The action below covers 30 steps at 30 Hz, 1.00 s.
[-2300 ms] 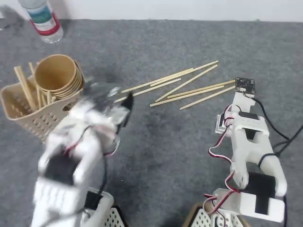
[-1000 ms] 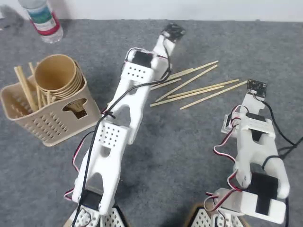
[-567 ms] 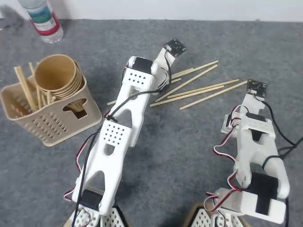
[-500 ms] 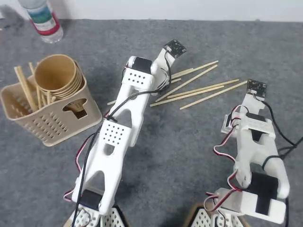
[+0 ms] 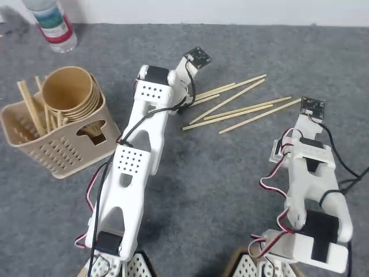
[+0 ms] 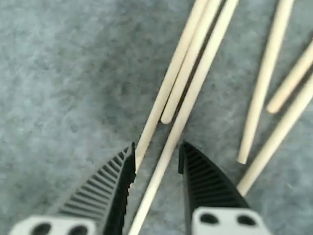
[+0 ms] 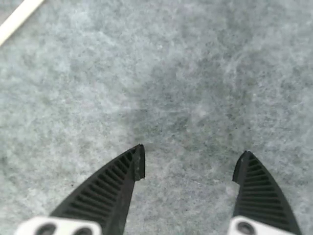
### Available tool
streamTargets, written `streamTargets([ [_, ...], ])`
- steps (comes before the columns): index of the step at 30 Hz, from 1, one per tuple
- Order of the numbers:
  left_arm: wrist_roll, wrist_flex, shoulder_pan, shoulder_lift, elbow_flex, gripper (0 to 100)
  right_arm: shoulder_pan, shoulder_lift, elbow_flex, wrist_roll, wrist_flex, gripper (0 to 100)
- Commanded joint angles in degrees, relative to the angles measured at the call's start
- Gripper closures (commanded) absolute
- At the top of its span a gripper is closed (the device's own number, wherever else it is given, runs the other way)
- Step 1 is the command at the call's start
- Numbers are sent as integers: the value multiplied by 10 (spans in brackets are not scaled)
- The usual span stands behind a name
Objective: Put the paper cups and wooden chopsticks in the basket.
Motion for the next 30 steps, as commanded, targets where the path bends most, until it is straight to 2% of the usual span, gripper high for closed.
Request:
streamTargets([
  [1,4,11,12,-34,-75,855,-7,-7,-32,0,7,700],
  [6,100,-109,6,-28,-79,855,-7,-7,-32,0,7,700],
  [9,112,-193,1,-1,-44,856,-7,-7,-31,0,7,700],
  [11,110,-215,-1,17,-33,856,-7,-7,-31,0,7,700],
  [14,103,-212,-1,27,-29,857,-7,-7,-30,0,7,700],
  [18,28,-185,11,27,40,918,-7,-7,-29,0,7,700],
  [22,-50,-122,29,17,77,991,-7,-7,-29,0,7,700],
  [30,-104,4,71,-26,44,989,-7,-7,-29,0,7,700],
])
